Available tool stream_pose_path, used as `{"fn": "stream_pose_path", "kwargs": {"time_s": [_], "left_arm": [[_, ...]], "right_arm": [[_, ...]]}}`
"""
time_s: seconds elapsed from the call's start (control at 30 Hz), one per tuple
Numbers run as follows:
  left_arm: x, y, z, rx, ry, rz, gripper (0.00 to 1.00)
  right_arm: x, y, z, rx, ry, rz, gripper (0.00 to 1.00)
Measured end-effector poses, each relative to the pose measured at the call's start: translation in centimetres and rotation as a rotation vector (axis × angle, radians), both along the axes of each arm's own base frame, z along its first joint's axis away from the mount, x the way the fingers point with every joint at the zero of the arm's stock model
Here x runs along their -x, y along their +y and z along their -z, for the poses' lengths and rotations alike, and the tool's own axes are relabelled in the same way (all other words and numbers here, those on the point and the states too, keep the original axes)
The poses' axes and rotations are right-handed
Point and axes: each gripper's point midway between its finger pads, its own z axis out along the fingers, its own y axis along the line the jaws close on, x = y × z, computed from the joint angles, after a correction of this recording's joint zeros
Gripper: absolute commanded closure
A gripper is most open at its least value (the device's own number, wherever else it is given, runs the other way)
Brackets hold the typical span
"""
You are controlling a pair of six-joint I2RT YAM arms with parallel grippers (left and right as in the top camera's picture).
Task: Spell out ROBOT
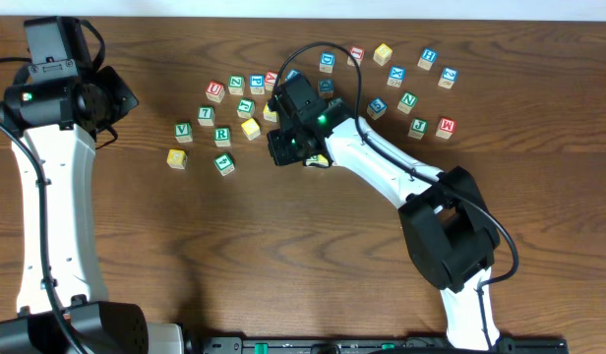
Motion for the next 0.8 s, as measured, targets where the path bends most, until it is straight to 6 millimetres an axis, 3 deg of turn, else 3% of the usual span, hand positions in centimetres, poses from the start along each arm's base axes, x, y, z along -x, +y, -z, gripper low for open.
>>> {"fn": "stream_pose_path", "kwargs": {"time_s": [0.37, 0.8], "left_arm": [[0.0, 0.0, 0.0, 0.002, 0.0, -0.003, 0.92], [0.0, 0.0, 0.0, 0.012, -0.004, -0.019, 0.92]], "right_arm": [[2.4, -2.1, 1.5, 0.119, 0.087, 0.003, 0.85], [2.4, -3.5, 2.4, 0.226, 0.072, 0.068, 0.85]]}}
